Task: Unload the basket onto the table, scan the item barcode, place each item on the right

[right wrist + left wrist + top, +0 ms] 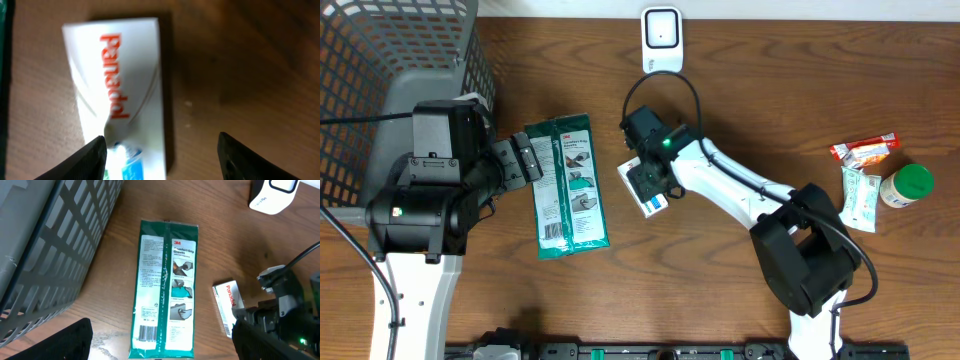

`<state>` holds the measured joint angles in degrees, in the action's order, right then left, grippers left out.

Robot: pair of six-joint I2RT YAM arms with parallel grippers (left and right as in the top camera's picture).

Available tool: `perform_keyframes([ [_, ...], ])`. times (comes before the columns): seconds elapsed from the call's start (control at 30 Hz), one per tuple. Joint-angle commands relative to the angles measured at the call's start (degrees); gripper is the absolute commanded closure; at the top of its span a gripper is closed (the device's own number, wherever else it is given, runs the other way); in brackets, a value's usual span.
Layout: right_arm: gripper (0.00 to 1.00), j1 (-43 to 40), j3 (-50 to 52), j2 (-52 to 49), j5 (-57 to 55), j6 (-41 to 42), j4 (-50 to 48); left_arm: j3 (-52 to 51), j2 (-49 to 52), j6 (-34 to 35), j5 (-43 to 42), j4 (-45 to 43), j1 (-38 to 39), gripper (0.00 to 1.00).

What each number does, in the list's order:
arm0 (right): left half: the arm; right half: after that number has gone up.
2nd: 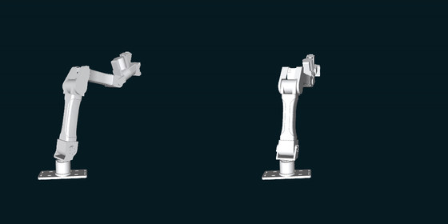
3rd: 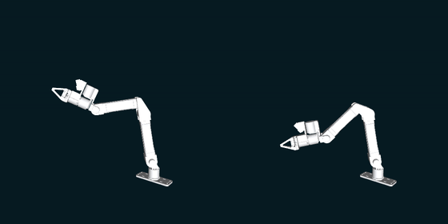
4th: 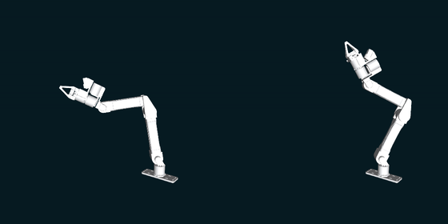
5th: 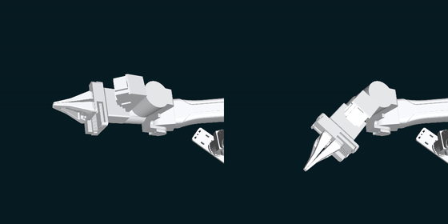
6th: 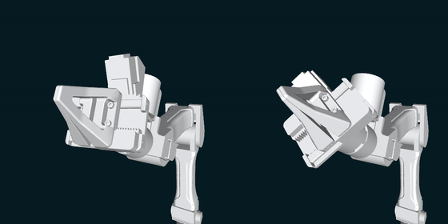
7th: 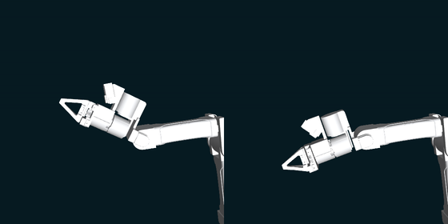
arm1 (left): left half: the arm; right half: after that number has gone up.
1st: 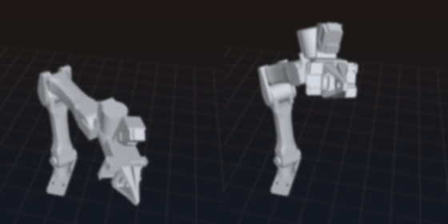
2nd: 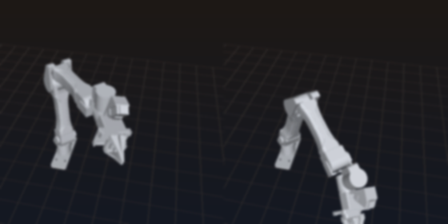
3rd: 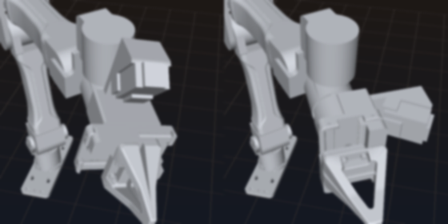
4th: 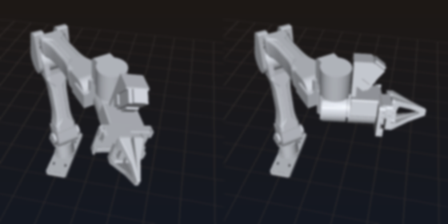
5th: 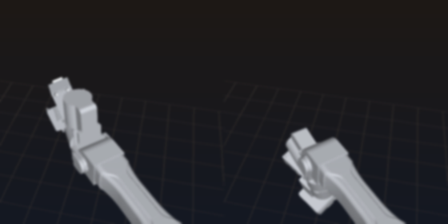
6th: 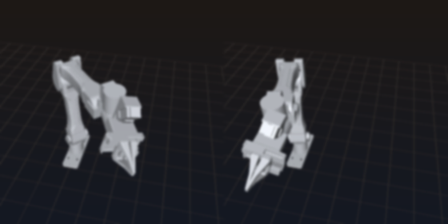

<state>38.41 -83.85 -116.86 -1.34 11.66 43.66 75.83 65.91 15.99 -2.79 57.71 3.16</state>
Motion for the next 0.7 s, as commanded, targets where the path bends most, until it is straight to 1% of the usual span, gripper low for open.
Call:
perform_keyframes([
  [0.0, 0.35, -0.2, -0.7, -0.6, 1.7, 1.2, -1.2, 0.5, 0.0, -1.1, 0.5, 0.1, -0.1, 0.10],
  [0.2, 0.36, 1.5, -0.7, -0.6, 1.2, 1.1, -1.7, 0.5, 0.0, -1.1, 0.5, 0.1, -0.1, 0.10],
  [0.37, 0.36, 2.8, -0.7, -1.1, -4.1, 1.2, -1.8, 0.5, 0.0, -1.1, 0.5, 0.1, -0.1, 0.10],
  [0.67, 0.37, 4.0, -0.7, -1.9, -4.2, 1.2, -2.3, 0.5, 0.0, -1.1, 0.5, 0.1, -0.1, 0.10],
])
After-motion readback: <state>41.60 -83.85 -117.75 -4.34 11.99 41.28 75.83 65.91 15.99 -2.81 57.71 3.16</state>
